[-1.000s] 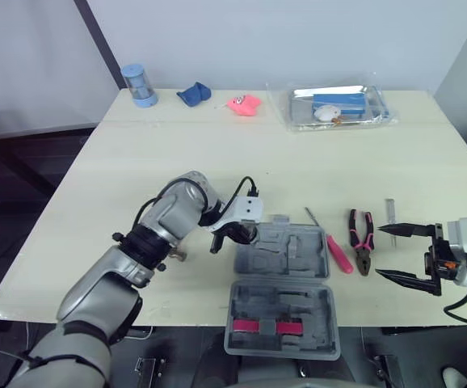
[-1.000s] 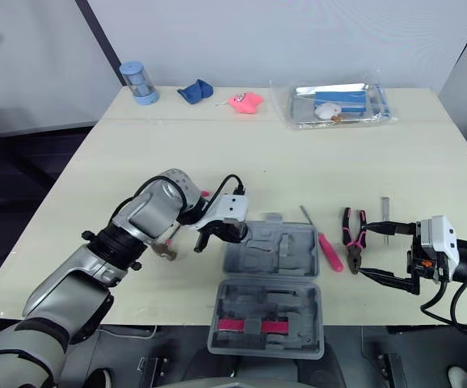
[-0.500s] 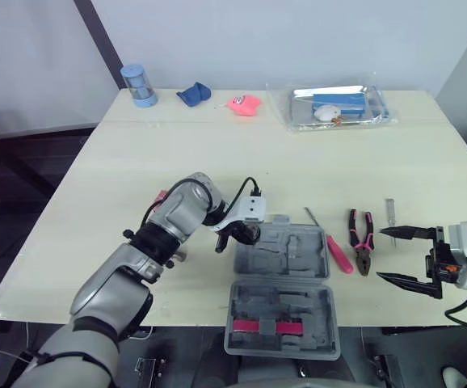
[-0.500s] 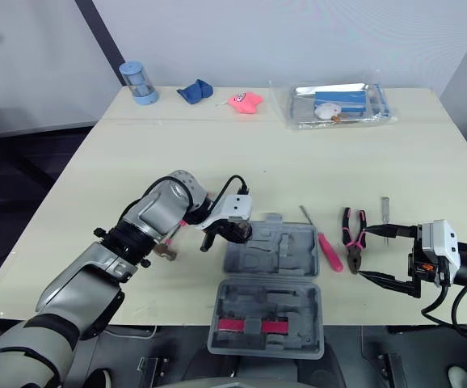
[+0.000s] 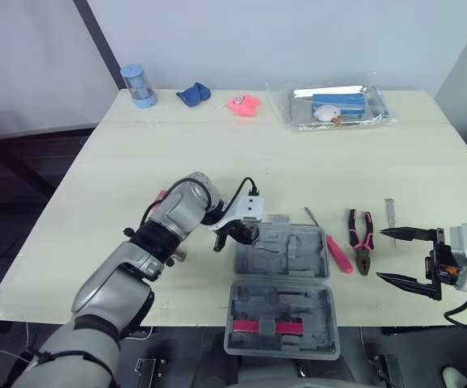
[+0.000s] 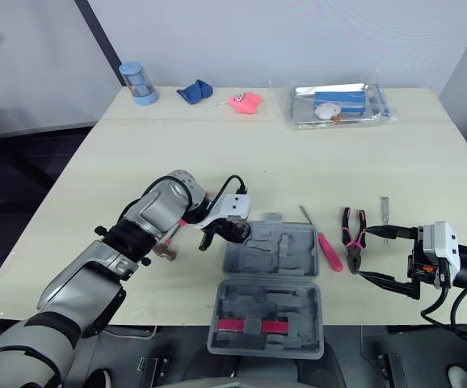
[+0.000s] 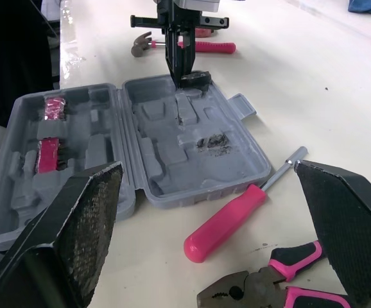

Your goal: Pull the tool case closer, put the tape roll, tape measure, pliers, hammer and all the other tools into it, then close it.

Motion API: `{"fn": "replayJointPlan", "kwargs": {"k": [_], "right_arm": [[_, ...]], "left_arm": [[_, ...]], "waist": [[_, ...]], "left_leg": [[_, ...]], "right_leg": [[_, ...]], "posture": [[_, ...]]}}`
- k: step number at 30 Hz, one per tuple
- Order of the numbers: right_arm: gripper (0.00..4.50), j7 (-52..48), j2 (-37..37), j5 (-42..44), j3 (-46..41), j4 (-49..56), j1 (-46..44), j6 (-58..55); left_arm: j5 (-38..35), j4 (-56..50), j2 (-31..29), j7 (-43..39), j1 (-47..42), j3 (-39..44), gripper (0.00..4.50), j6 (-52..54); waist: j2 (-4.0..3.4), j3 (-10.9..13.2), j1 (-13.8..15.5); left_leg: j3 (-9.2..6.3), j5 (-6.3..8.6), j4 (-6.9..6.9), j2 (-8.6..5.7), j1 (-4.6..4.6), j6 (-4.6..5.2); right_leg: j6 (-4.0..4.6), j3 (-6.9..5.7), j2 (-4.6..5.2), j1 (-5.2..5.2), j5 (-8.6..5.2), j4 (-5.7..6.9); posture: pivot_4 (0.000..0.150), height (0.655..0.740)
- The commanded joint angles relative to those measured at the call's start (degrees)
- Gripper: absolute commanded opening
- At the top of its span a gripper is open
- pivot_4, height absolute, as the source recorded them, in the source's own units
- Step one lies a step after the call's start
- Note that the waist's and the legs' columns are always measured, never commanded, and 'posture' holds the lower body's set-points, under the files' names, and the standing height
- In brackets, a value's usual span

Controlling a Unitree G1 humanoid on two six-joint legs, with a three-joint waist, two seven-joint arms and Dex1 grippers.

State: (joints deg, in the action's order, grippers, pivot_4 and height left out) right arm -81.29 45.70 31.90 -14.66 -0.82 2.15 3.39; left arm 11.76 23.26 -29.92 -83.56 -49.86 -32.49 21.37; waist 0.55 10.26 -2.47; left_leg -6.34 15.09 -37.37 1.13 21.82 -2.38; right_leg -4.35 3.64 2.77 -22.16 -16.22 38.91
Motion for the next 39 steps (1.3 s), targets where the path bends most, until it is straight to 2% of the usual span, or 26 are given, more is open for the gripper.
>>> {"fn": "replayJointPlan", "kwargs": {"k": [1, 14, 17, 23, 24, 25, 27, 28, 29, 39], "right_arm": [[4.50, 0.0, -0.1, 1.0, -2.0, 0.9, 0.1, 1.3], [4.50, -0.4, 0.0, 0.8, -1.9, -0.3, -0.1, 2.3], [4.50, -0.4, 0.0, 0.8, -2.0, -0.4, 0.1, 2.5], [4.50, -0.3, -0.1, 0.8, -2.0, -0.4, 0.4, 2.8], [4.50, -0.2, -0.1, 0.8, -2.0, -0.4, 0.4, 2.8], [4.50, -0.2, -0.2, 0.8, -2.1, -0.3, 0.5, 2.8], [4.50, -0.1, -0.2, 0.8, -2.1, -0.2, 0.6, 2.9], [4.50, -0.1, -0.2, 0.8, -2.1, -0.2, 0.6, 2.9], [4.50, -0.1, -0.2, 0.8, -2.1, -0.2, 0.7, 2.9], [4.50, 0.2, -0.2, 0.7, -2.1, -0.1, 1.1, 3.2]], "left_arm": [[0.4, 0.5, -0.2, -0.1, -1.2, 0.3, 0.07, -0.4], [0.1, -0.8, -0.2, -0.9, -0.9, 0.1, 0.07, -0.3], [1.4, 0.7, 0.5, 2.3, -1.3, 0.4, 0.07, -1.6], [-0.4, -0.3, 0.8, -0.1, -1.5, 0.9, 0.07, -0.8], [-0.4, -0.5, 0.7, -0.4, -1.4, 0.7, 0.36, -0.7], [-0.2, -0.5, 0.7, -0.3, -1.4, 0.7, 0.36, -0.8], [0.5, 0.7, 1.4, 1.9, -1.7, 1.0, 1.07, -1.6], [0.8, 1.3, 1.6, 2.7, -1.9, 1.1, 1.75, -2.1], [0.8, 1.5, 1.6, 2.3, -2.0, 1.0, 2.05, -2.0], [0.1, 1.0, 1.6, 1.0, -2.4, 1.1, 2.05, -1.7]], "waist": [[0.00, 0.0, 0.0], [0.00, 0.0, 0.0], [0.00, 0.0, 0.0], [0.00, 0.0, 0.1], [0.00, 0.0, 0.1], [0.00, 0.0, 0.1], [0.00, 0.0, 0.1], [0.00, 0.0, 0.1], [0.00, 0.0, 0.1], [0.00, 0.0, 0.0]], "left_leg": [[0.00, 0.00, 0.00, 0.00, 0.00, 0.00], [0.00, 0.00, 0.00, 0.00, 0.00, 0.00], [0.00, 0.00, 0.00, 0.00, 0.00, 0.00], [0.00, 0.00, 0.00, 0.00, 0.00, 0.00], [0.00, 0.00, 0.00, -0.01, 0.00, 0.00], [0.00, 0.00, 0.00, 0.00, 0.00, 0.00], [-0.01, 0.00, 0.00, -0.01, 0.00, 0.00], [-0.01, 0.00, 0.00, -0.01, 0.00, 0.00], [-0.01, 0.00, -0.01, -0.01, 0.01, 0.00], [-0.01, 0.00, -0.01, -0.01, 0.00, 0.00]], "right_leg": [[0.00, 0.00, 0.00, 0.00, 0.00, 0.00], [0.00, 0.00, 0.00, 0.00, 0.00, 0.00], [0.00, 0.00, 0.00, 0.00, 0.00, 0.00], [0.00, 0.00, 0.00, 0.01, 0.00, 0.00], [0.00, 0.00, 0.00, 0.01, 0.00, 0.00], [0.00, 0.00, 0.00, 0.01, 0.00, 0.00], [0.00, 0.00, 0.00, 0.01, 0.00, 0.00], [0.00, 0.00, 0.00, 0.01, 0.00, -0.01], [0.00, 0.00, 0.00, 0.01, 0.00, -0.01], [0.00, 0.00, 0.00, 0.01, 0.00, -0.01]], "posture": [[0.150, 0.7400], [0.150, 0.7400], [0.150, 0.7400], [0.150, 0.7400], [0.150, 0.7400], [0.150, 0.7400], [0.150, 0.7400], [0.150, 0.7400], [0.150, 0.7400], [0.150, 0.7400]]}}
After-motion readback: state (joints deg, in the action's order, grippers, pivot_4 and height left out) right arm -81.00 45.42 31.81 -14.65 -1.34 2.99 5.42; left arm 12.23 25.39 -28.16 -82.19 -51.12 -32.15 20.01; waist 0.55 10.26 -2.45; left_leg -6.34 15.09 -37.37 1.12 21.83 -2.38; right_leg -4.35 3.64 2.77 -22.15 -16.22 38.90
